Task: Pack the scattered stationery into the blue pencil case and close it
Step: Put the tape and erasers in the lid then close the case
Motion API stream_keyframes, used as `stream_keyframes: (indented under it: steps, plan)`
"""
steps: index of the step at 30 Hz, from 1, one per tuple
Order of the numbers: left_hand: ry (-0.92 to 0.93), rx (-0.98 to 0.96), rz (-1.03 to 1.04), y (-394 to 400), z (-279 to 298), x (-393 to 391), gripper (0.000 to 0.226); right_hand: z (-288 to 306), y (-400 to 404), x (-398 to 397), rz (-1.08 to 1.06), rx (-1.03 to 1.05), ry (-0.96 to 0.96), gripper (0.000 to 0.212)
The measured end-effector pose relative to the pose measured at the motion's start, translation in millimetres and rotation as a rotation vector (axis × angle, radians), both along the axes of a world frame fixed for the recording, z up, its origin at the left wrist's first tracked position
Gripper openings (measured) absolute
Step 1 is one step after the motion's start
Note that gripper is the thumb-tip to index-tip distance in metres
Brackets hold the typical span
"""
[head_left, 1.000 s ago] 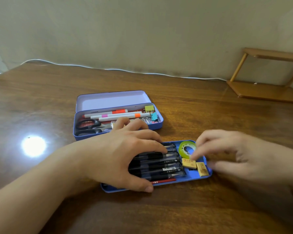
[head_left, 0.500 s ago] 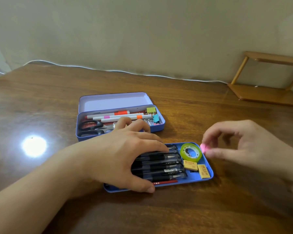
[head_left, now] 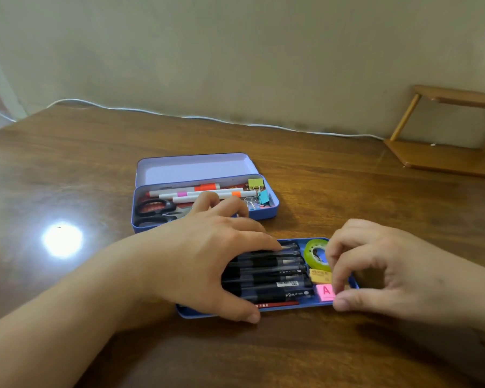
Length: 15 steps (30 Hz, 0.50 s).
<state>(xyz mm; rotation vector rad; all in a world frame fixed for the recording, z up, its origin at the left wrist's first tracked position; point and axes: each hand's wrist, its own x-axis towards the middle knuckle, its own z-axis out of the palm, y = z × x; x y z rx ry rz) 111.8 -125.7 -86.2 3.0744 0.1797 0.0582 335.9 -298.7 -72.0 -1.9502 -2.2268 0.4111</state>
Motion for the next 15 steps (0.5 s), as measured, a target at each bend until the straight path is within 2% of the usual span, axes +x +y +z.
stream_keyframes:
  steps: [2,4,6,8,12,15]
  plan:
    - [0.000,0.047,0.027,-0.2,2.5,-1.4,0.091,1.2,1.7,1.1,-0.042,-0.025,0.007,0.051]
    - [0.009,0.065,0.040,-2.3,4.4,-2.5,0.093,-1.6,4.9,-1.5,-0.076,-0.075,0.016,0.081]
    - [0.028,0.075,0.039,-4.9,5.4,-2.5,0.093,-6.5,9.8,-8.5,-0.116,-0.168,0.024,0.099]
    - [0.049,0.061,0.038,-7.1,6.7,-1.2,0.091,-9.7,13.9,-15.2,-0.143,-0.206,0.054,0.104]
    - [0.042,-0.011,0.050,-12.6,9.0,-2.2,0.081,-9.5,14.0,-16.5,-0.183,-0.125,0.153,0.104]
    - [0.027,0.010,0.073,-11.7,12.0,-7.9,0.080,-9.3,13.3,-15.5,-0.191,-0.050,0.174,0.104]
